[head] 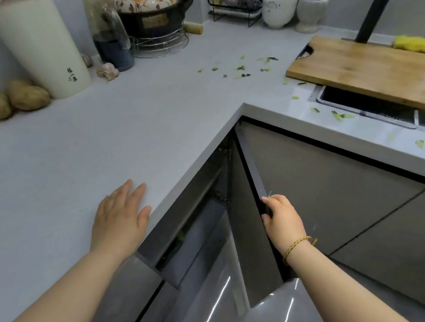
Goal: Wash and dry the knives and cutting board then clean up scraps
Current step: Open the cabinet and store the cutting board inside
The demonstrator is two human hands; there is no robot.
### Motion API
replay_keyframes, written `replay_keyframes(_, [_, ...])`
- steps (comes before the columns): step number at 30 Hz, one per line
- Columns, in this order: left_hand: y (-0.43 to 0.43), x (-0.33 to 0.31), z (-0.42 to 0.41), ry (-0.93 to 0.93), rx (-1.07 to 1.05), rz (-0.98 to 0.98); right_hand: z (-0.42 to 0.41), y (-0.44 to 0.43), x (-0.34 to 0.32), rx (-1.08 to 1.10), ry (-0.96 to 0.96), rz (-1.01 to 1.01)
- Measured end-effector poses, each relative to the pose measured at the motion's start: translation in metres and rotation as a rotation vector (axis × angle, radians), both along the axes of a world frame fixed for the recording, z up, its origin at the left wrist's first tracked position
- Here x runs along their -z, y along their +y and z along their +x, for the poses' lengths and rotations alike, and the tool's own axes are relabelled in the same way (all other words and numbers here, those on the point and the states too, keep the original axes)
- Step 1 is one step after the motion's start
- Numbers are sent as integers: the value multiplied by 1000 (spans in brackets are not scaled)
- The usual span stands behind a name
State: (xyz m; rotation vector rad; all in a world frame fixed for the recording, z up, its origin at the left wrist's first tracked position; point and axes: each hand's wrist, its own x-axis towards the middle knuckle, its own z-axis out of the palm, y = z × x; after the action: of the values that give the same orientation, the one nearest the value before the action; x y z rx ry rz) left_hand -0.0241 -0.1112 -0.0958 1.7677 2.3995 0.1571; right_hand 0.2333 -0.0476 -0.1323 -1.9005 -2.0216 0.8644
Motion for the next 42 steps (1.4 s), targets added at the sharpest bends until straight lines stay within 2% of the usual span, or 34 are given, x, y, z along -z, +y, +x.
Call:
replay_keyframes(5, [43,-4,25,-20,171,-76,24,2,-5,-126,-465,56])
replay_keyframes(7, [57,-1,30,30,196,-91,35,12,1,-149,-574,216])
replay_keyframes(9, [66,5,32,77,192,-76,50,22,10,-121,-613,219])
replay_keyframes(11, [67,7,32,101,181,-59,56,23,9,-79,-562,142])
replay_keyframes(15, [69,9,34,104,180,-44,81,40,17,-31,-660,109])
replay_keyframes(25, [71,9,35,82,171,3,100,60,15,-108,-723,100])
replay_keyframes(30, [71,3,39,102,157,-34,103,57,3,-127,-642,90])
replay_keyframes(34, [93,-15,49,142,145,-29,113,55,-14,-49,-544,126])
replay_keyframes(36, [108,-18,60,10,133,0,121,54,-23,21,-473,149])
replay_keyframes(39, [131,-23,86,-369,57,91,141,61,-36,140,-321,203])
replay_keyframes(42, [155,-23,110,-471,113,89,161,78,-46,278,-146,243])
